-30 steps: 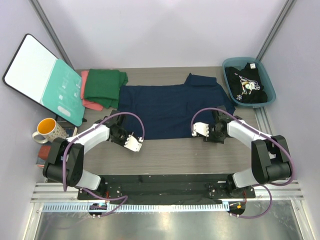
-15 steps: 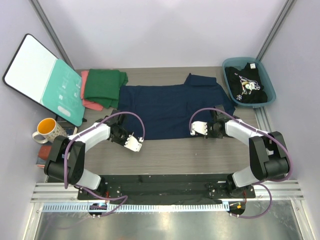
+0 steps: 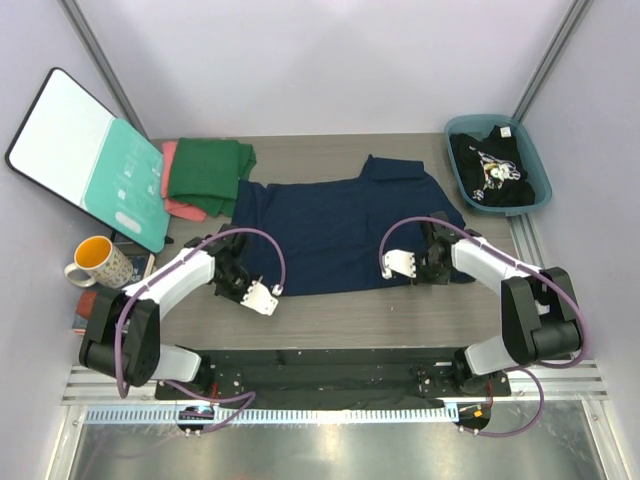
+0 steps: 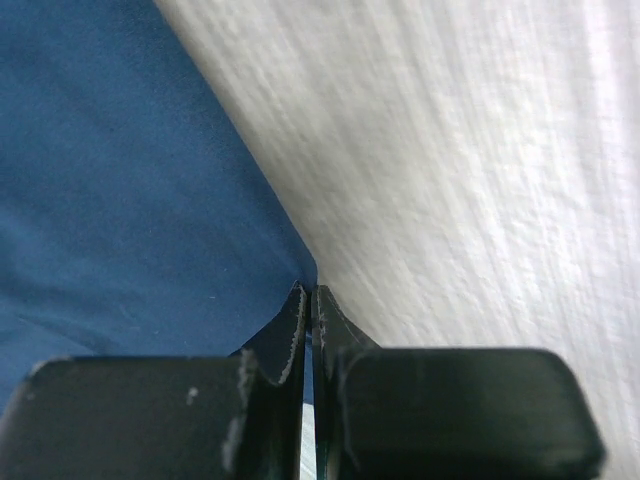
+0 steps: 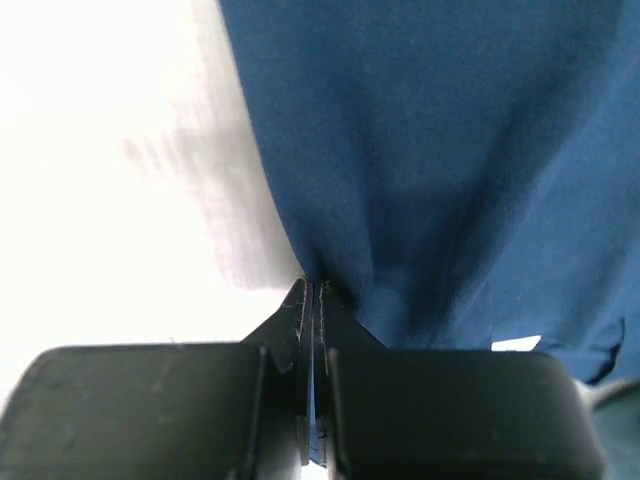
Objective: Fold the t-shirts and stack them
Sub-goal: Fold the flattened tshirt in 1/3 of the way
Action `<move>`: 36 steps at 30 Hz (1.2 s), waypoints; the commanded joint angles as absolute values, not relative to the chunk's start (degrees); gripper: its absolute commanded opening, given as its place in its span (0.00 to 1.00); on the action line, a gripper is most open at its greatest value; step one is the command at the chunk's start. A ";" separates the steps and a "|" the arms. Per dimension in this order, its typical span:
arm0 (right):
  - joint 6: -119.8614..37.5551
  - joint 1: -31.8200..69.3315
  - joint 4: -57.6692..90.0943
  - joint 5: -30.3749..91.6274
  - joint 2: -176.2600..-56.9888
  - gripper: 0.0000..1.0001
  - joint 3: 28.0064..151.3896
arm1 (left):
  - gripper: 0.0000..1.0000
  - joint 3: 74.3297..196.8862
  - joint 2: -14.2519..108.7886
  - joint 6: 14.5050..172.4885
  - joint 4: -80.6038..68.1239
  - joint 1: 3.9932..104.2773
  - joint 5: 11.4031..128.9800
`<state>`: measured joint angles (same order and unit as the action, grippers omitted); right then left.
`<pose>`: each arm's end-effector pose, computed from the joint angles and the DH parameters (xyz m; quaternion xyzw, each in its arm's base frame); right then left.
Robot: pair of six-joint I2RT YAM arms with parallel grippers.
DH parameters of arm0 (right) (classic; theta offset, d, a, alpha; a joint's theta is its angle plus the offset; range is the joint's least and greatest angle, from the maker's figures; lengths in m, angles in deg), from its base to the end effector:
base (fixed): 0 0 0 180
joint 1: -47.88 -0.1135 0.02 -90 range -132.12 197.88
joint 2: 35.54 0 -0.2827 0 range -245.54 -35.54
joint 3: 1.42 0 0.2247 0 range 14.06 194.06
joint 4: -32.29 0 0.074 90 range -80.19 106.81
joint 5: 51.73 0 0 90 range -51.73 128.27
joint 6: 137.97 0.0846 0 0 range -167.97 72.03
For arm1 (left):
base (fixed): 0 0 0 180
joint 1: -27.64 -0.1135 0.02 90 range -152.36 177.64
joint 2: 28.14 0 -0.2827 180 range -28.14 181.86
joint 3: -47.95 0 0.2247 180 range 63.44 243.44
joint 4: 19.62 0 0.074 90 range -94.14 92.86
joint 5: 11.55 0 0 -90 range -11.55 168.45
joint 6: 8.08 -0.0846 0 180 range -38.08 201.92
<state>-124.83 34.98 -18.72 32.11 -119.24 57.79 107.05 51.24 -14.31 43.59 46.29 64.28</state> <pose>0.2251 0.0609 0.1483 -0.7038 0.6971 -0.0215 0.1351 0.1794 -0.0824 0.1585 0.8388 0.5273 -0.0607 0.1211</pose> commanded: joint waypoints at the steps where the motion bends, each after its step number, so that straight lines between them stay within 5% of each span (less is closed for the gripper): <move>1: -127.15 34.26 -30.99 29.04 -114.83 0.01 60.03 | 0.00 107.12 47.89 -14.67 52.90 46.27 63.51; 14: -134.98 26.88 -49.80 24.91 -99.19 0.02 54.85 | 0.00 103.61 34.63 -20.21 69.68 46.36 58.77; 15: -135.15 26.27 -50.51 24.91 -98.83 0.21 54.67 | 0.04 103.26 33.57 -20.65 69.95 46.36 58.50; 16: -134.81 26.00 -50.95 24.73 -98.48 0.37 54.67 | 0.25 102.91 32.78 -20.91 69.96 46.36 58.24; 18: -134.54 25.74 -52.53 24.03 -98.12 0.59 55.11 | 0.44 102.37 30.32 -20.30 69.34 46.36 57.45; 21: -133.84 25.73 -54.03 23.42 -98.12 0.63 57.91 | 0.56 102.90 28.55 -19.08 68.38 46.36 57.45; 25: -124.05 25.74 -47.12 24.63 -99.35 0.60 60.90 | 0.58 105.44 28.46 -14.78 60.93 46.27 58.94; 29: -111.46 28.36 -31.13 26.14 -105.49 0.42 64.06 | 0.55 107.64 33.98 -8.53 45.37 46.27 61.57; 36: -100.97 41.98 -28.19 16.22 -125.17 0.40 80.84 | 0.45 116.35 48.84 -3.51 38.32 46.27 62.98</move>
<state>-110.56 36.57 -33.34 22.34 -117.56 71.73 112.89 45.03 -7.18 45.69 46.29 62.11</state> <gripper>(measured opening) 0.397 0.466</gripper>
